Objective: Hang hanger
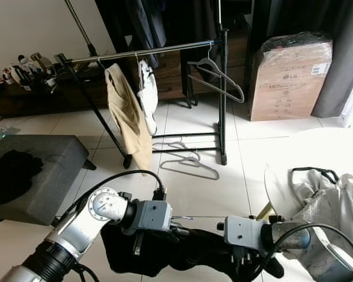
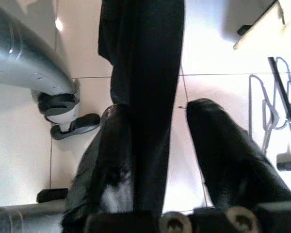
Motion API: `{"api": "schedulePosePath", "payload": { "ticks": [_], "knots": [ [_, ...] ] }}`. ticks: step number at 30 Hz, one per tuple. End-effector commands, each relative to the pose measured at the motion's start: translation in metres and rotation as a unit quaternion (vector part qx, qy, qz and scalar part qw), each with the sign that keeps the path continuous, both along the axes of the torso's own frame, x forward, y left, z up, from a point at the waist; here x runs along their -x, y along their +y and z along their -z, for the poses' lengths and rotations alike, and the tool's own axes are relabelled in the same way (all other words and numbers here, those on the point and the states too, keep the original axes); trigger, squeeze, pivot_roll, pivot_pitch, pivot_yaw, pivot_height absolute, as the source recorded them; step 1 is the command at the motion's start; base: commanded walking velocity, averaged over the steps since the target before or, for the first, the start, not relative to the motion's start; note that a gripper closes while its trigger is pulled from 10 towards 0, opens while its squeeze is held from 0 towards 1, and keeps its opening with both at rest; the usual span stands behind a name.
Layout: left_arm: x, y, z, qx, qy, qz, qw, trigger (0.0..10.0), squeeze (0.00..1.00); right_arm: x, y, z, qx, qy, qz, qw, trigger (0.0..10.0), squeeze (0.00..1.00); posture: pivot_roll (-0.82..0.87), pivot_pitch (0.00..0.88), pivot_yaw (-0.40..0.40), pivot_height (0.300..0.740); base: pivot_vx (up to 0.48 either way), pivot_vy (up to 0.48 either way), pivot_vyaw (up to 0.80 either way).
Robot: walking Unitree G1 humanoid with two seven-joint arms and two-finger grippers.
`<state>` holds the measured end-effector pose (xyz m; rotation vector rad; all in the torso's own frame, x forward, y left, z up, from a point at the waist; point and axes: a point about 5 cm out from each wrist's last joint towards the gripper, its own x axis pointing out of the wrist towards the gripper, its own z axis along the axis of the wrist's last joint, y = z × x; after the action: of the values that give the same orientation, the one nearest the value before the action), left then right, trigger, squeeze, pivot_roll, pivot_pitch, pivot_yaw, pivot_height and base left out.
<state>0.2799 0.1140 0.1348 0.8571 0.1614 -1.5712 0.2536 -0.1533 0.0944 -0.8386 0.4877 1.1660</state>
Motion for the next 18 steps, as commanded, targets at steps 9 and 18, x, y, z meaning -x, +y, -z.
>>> {"api": "schedulePosePath", "payload": {
  "ticks": [9,18],
  "knots": [
    [-0.0048,-0.0047,-0.0234,0.003,-0.052,0.029,0.998,10.0,0.00,0.0076,0.0065,0.0040,-0.017,0.029,-0.024,0.999,0.0,0.00,-0.17,0.113,0.173,0.740,0.000,0.000,0.00],
    [-0.0031,-0.0098,-0.0250,0.019,-0.047,0.033,0.998,10.0,0.00,0.0123,0.0093,0.0066,-0.019,0.049,-0.038,0.998,0.0,0.00,-0.17,0.119,0.172,0.740,0.000,0.000,0.00]
  ]
}}
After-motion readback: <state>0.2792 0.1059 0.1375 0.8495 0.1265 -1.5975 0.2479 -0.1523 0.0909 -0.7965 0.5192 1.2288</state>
